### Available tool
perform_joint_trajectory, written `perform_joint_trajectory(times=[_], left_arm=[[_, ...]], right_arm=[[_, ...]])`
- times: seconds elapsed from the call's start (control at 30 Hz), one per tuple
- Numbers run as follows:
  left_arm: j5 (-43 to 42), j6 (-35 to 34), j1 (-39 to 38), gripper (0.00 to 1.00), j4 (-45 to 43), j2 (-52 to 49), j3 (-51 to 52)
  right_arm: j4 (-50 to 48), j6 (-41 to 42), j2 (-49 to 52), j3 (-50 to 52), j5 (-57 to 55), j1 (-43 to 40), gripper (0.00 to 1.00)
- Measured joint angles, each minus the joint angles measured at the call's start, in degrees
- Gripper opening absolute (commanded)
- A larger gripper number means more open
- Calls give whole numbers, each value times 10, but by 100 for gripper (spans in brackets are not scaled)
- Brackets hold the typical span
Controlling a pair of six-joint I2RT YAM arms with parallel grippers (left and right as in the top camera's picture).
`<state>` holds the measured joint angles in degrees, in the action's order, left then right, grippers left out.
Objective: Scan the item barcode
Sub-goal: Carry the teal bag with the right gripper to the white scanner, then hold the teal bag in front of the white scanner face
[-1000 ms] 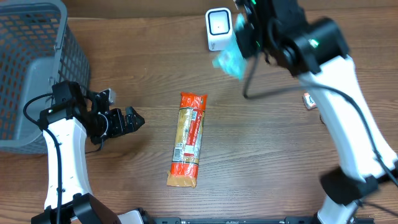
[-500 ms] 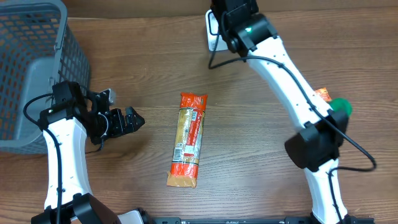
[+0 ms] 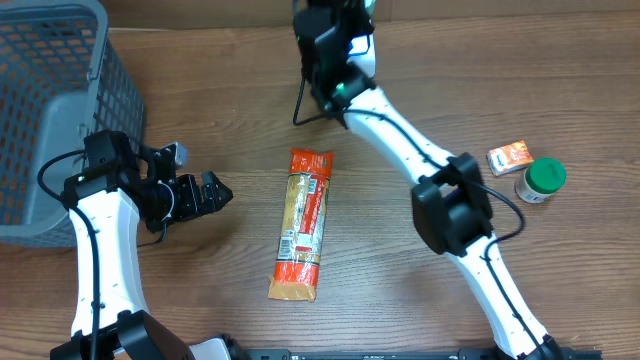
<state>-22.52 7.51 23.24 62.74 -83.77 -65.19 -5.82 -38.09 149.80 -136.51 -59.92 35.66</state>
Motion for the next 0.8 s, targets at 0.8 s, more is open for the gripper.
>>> perform_joint_trajectory(times=[0.8], left_arm=[[0,0,0,100,0,0,0]], right_arm=[[-66,-371,44,1,44,0,4]])
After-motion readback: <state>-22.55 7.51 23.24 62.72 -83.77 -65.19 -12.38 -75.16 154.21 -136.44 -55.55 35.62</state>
